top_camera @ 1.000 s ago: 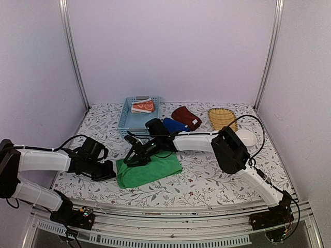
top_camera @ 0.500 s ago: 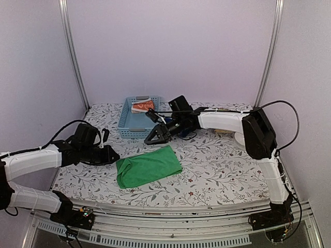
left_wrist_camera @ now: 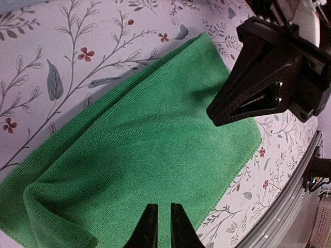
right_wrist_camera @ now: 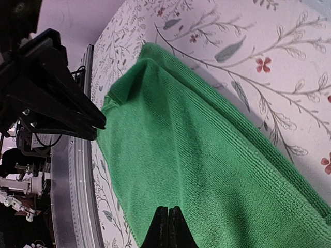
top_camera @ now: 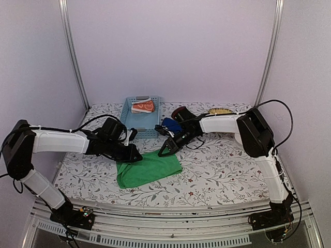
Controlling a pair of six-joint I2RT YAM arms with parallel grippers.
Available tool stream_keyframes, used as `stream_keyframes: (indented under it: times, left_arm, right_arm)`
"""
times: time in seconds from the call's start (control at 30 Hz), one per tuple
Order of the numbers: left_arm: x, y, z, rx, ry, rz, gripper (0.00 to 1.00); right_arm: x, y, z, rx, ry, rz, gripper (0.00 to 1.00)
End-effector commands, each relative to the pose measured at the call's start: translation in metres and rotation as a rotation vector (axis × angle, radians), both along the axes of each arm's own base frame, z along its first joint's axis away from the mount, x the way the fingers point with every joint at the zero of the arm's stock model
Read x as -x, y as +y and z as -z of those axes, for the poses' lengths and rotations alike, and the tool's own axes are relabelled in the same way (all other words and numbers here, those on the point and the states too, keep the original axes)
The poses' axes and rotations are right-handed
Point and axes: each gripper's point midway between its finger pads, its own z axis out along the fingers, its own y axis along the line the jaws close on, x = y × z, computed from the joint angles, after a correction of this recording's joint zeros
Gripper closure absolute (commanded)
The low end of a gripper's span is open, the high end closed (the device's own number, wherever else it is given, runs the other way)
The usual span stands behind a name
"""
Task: Roll the towels
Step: Smooth out the towel at the center of the board.
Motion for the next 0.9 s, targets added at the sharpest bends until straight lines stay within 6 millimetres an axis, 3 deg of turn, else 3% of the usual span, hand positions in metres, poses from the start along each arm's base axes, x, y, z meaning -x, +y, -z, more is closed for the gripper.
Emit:
stream_keyframes:
  times: [0.0,0.17,0.43,0.6,0.7,0.77,0.87]
  left_arm:
    - [-0.005,0.004,0.013,-0.065,0.026,-0.015,0.88]
    - [-0.005,0.008,0.02,-0.111,0.042,-0.014,0.88]
    - [0.0,0.0,0.03,-0.141,0.107,0.03,0.85]
    - [0.014,0.039,0.041,-0.32,0.173,-0.025,0.87]
    - [0.022,0.075,0.042,-0.414,0.208,-0.09,0.87]
    - [0.02,0.107,0.035,-0.491,0.202,-0.192,0.86]
    - [0.006,0.148,0.004,-0.529,0.112,-0.382,0.83]
  right_arm:
    - [0.006,-0.013,0.037,0.09,0.039,-0.007,0.97]
    - [0.008,-0.019,0.049,0.111,0.061,-0.011,0.98]
    - [0.012,-0.021,0.063,0.119,0.117,-0.012,0.98]
    - [0.012,-0.024,0.066,0.123,0.13,-0.009,0.98]
    - [0.011,-0.025,0.067,0.124,0.136,-0.006,0.98]
    - [0.01,-0.025,0.067,0.122,0.138,-0.004,0.98]
    - [0.01,-0.024,0.067,0.121,0.141,-0.004,0.98]
